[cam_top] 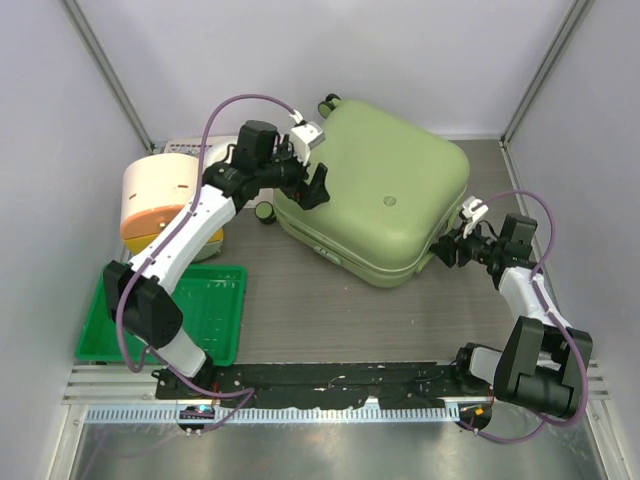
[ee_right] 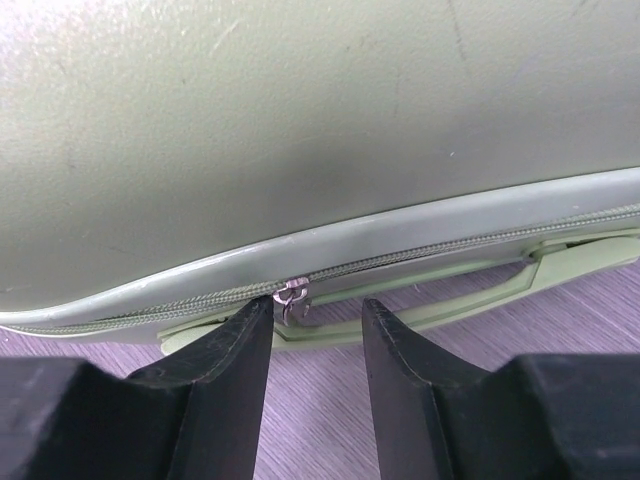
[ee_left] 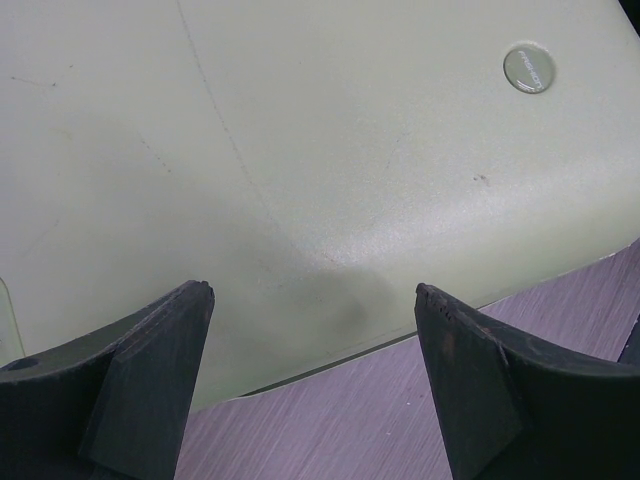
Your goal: Open, take out, and arrange the luggage
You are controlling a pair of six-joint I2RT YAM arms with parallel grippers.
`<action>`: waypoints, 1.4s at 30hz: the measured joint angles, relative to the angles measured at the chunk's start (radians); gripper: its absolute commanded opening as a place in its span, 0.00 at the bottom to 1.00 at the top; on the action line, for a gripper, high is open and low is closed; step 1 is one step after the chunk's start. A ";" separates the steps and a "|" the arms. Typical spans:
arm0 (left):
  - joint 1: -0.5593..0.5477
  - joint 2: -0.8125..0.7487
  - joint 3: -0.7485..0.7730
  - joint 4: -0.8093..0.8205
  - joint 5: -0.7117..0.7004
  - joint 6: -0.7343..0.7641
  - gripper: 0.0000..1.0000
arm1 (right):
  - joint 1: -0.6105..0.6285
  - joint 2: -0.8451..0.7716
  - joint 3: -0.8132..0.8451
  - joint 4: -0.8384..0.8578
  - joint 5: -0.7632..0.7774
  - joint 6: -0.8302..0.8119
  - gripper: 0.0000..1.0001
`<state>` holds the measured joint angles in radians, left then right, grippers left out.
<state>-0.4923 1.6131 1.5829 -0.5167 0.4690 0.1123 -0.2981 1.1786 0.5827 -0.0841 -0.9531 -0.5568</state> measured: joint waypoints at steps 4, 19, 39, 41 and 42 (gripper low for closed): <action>-0.012 0.010 0.004 0.002 -0.005 0.000 0.86 | 0.005 0.000 -0.015 0.001 0.012 -0.014 0.36; -0.032 0.060 0.022 0.028 -0.118 0.002 0.84 | 0.003 -0.027 -0.057 0.069 0.048 0.075 0.01; -0.006 0.146 0.099 0.056 -0.182 0.000 0.78 | -0.092 0.241 0.198 0.021 0.136 0.065 0.01; 0.010 0.150 0.103 0.058 -0.182 0.000 0.80 | -0.092 0.243 0.216 -0.019 0.135 0.027 0.01; 0.019 0.150 0.103 0.058 -0.183 0.003 0.81 | -0.092 0.243 0.231 -0.051 0.134 0.003 0.01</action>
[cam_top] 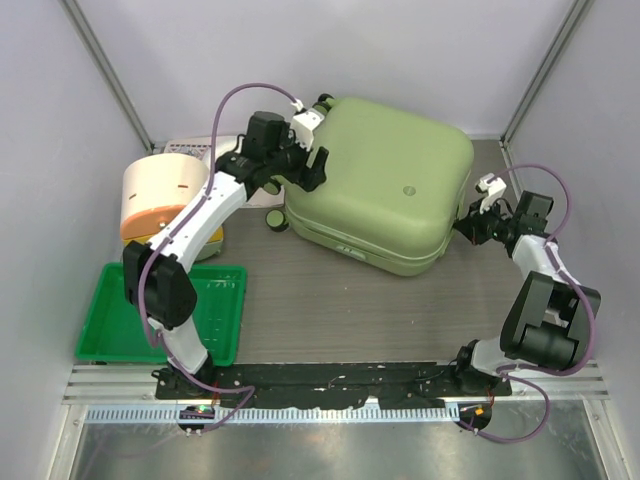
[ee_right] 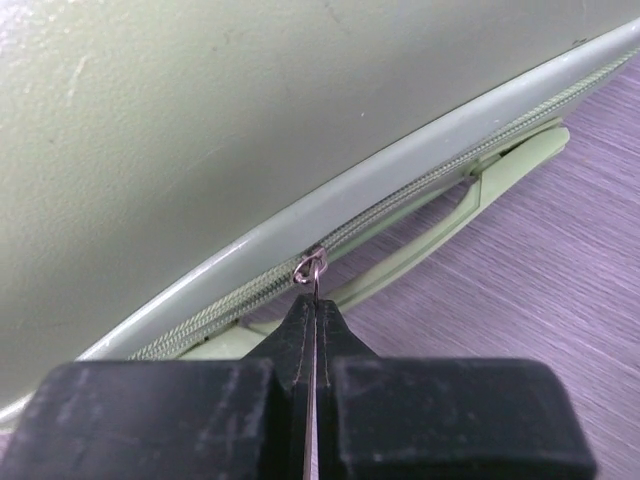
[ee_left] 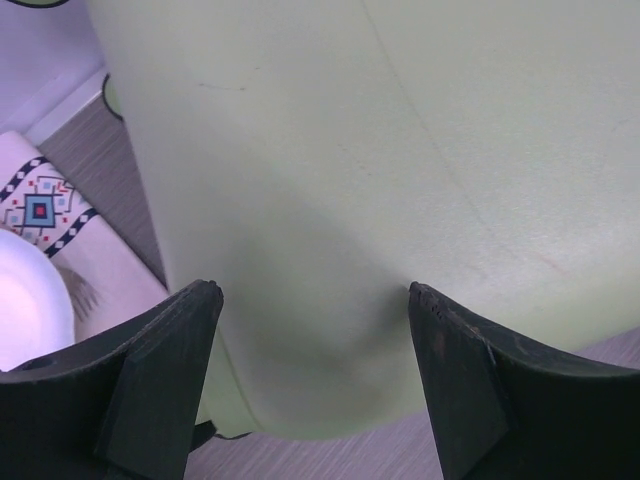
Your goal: Open, take out, and arrange the luggage
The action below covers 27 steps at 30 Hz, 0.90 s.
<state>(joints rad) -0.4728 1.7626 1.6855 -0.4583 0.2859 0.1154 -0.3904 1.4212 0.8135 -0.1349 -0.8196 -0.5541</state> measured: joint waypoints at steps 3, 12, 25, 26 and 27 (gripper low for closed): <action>0.021 -0.002 0.000 -0.002 0.006 0.029 0.82 | 0.000 0.000 0.046 -0.107 0.012 -0.092 0.01; 0.057 -0.049 -0.027 -0.088 0.013 0.127 0.81 | 0.000 0.034 0.256 -0.467 0.098 -0.370 0.01; 0.077 -0.050 -0.032 -0.130 0.032 0.113 0.81 | 0.002 0.113 0.208 -0.236 0.082 -0.314 0.01; 0.078 -0.048 -0.031 -0.132 0.033 0.109 0.82 | 0.000 0.113 0.187 -0.177 0.080 -0.293 0.01; 0.079 -0.045 -0.027 -0.137 0.035 0.106 0.82 | -0.002 0.114 0.164 -0.115 0.077 -0.272 0.01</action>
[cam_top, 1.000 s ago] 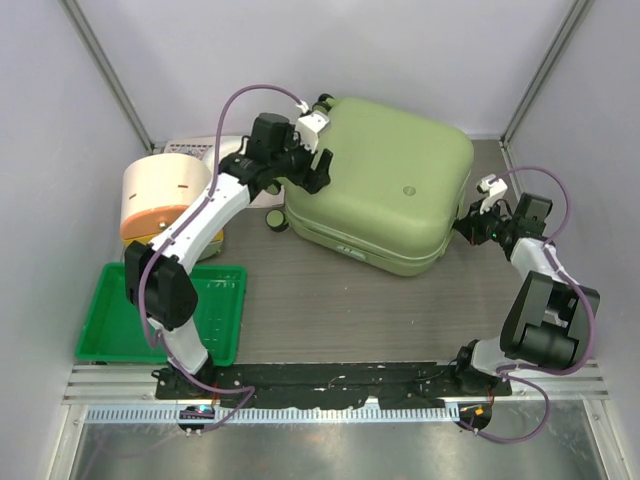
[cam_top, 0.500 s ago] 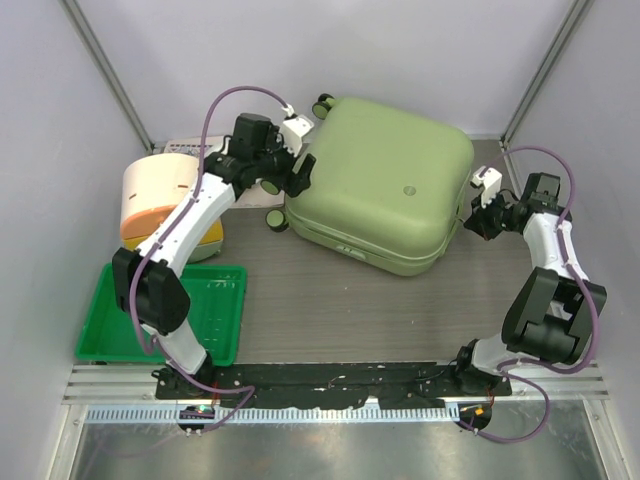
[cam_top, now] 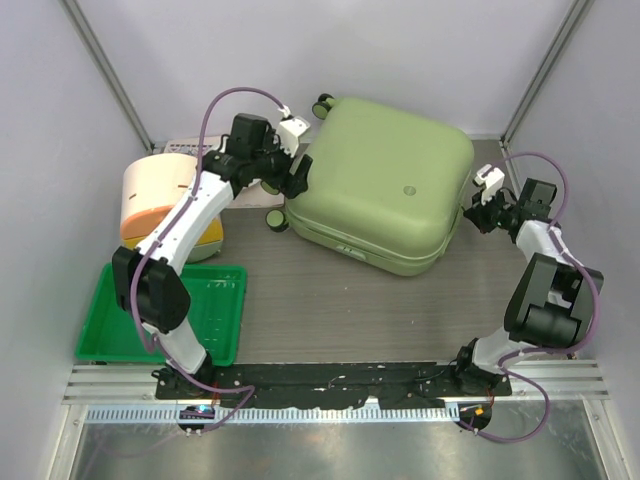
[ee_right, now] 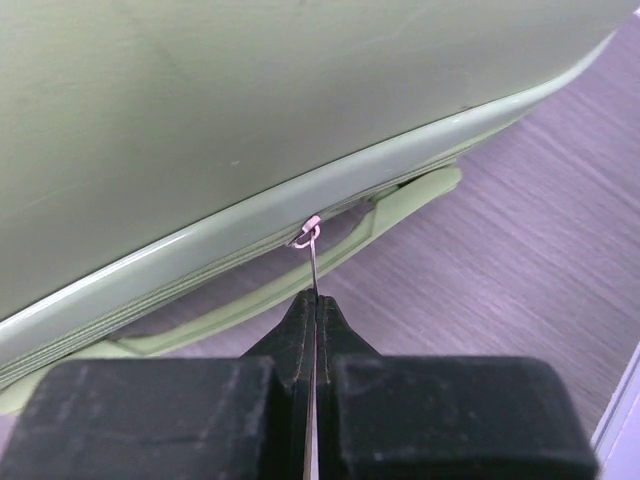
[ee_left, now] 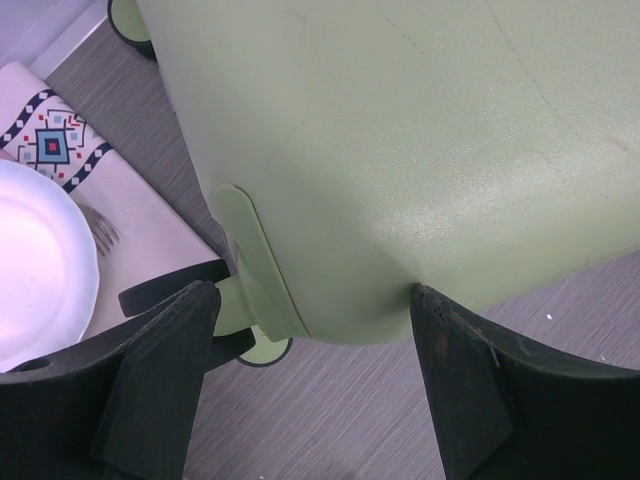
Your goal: Open, take out, and arrange the luggage
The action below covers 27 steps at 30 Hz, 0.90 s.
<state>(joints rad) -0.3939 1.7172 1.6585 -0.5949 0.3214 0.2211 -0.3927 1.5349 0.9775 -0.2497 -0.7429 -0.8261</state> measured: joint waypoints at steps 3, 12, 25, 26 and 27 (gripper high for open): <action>0.002 0.006 0.010 -0.011 0.004 -0.003 0.82 | -0.002 0.030 -0.030 0.145 -0.003 0.059 0.01; 0.011 0.033 0.050 -0.050 0.024 -0.004 0.81 | -0.006 0.220 0.052 0.409 0.002 0.165 0.01; 0.071 0.049 0.056 -0.061 0.090 -0.033 0.84 | 0.000 0.341 0.165 0.458 -0.044 0.255 0.15; 0.072 0.048 0.055 -0.060 0.092 -0.034 0.84 | 0.000 0.354 0.179 0.463 -0.040 0.284 0.19; 0.073 0.047 0.052 -0.058 0.094 -0.034 0.84 | 0.000 0.370 0.198 0.463 -0.036 0.317 0.27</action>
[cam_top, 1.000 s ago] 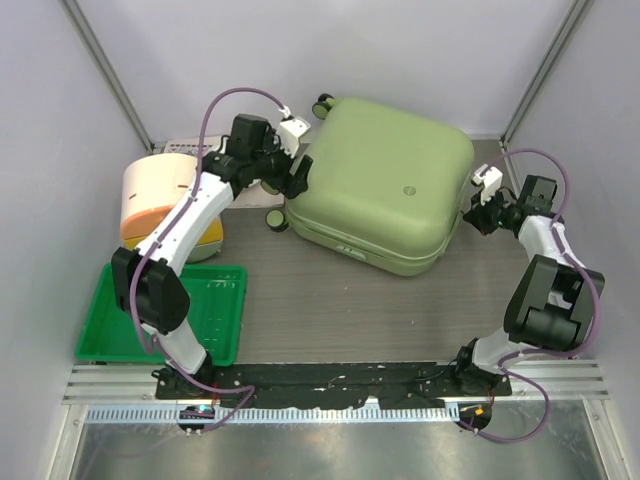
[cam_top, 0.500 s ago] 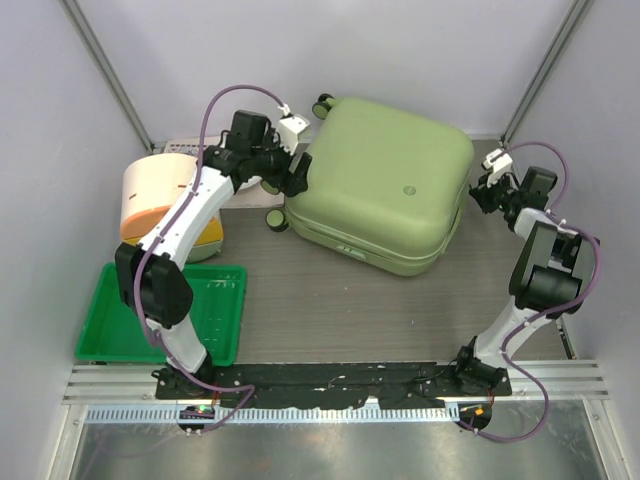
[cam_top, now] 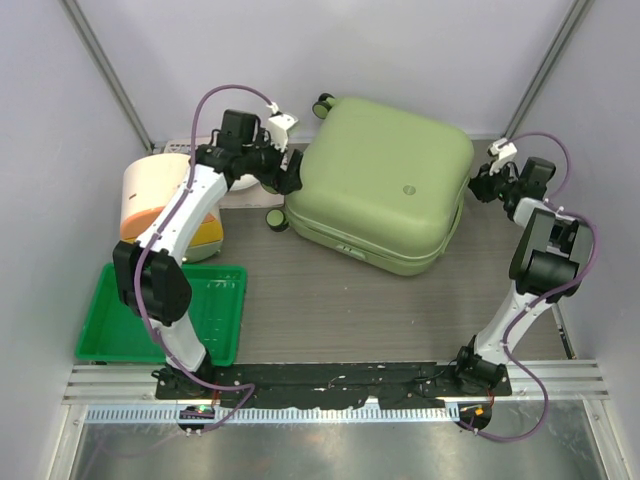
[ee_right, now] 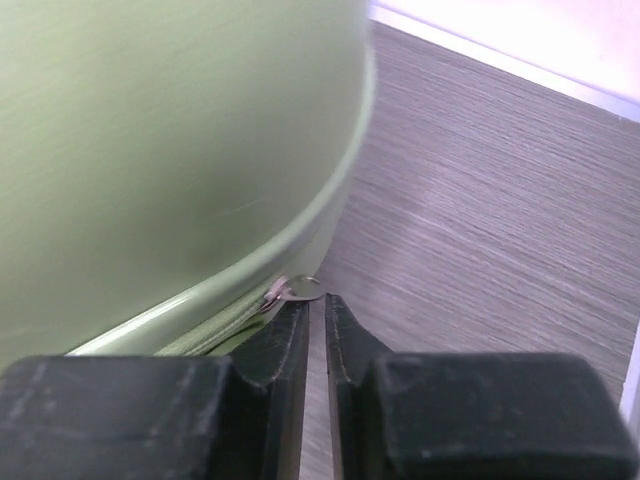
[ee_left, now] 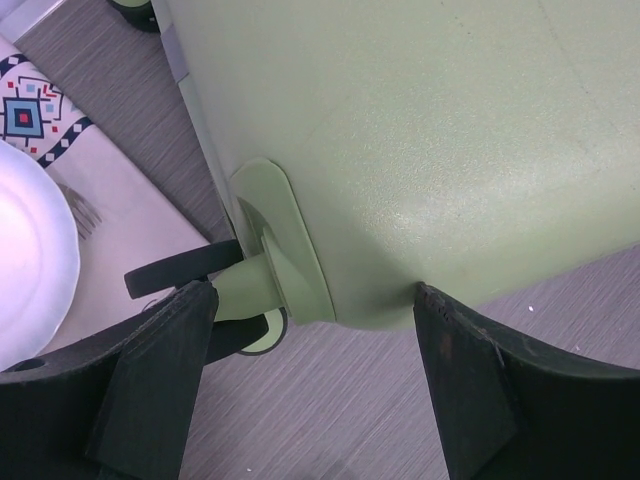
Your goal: Open, take out, and arrange the luggage
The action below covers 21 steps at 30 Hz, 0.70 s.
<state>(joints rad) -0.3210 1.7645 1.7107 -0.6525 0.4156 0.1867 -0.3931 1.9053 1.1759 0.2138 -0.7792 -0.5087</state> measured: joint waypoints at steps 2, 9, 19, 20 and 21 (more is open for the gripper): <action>0.001 -0.002 -0.003 0.002 0.001 0.000 0.84 | -0.005 0.029 0.040 -0.003 0.000 0.071 0.34; 0.008 -0.032 -0.050 0.019 -0.010 0.001 0.85 | -0.104 0.048 0.099 -0.087 -0.069 0.299 0.47; 0.018 -0.069 -0.106 0.013 -0.050 0.004 0.84 | -0.118 0.075 0.100 -0.214 -0.194 0.573 0.54; 0.019 -0.072 -0.113 0.012 -0.051 0.003 0.85 | -0.115 0.092 0.100 -0.216 -0.203 0.607 0.54; 0.020 -0.077 -0.122 0.011 -0.054 0.003 0.84 | -0.112 0.109 0.099 -0.217 -0.210 0.640 0.54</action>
<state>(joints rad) -0.3008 1.6878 1.5890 -0.6411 0.3614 0.1902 -0.5049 2.0144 1.2747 -0.0029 -0.9890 0.1310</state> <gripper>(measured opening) 0.845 0.533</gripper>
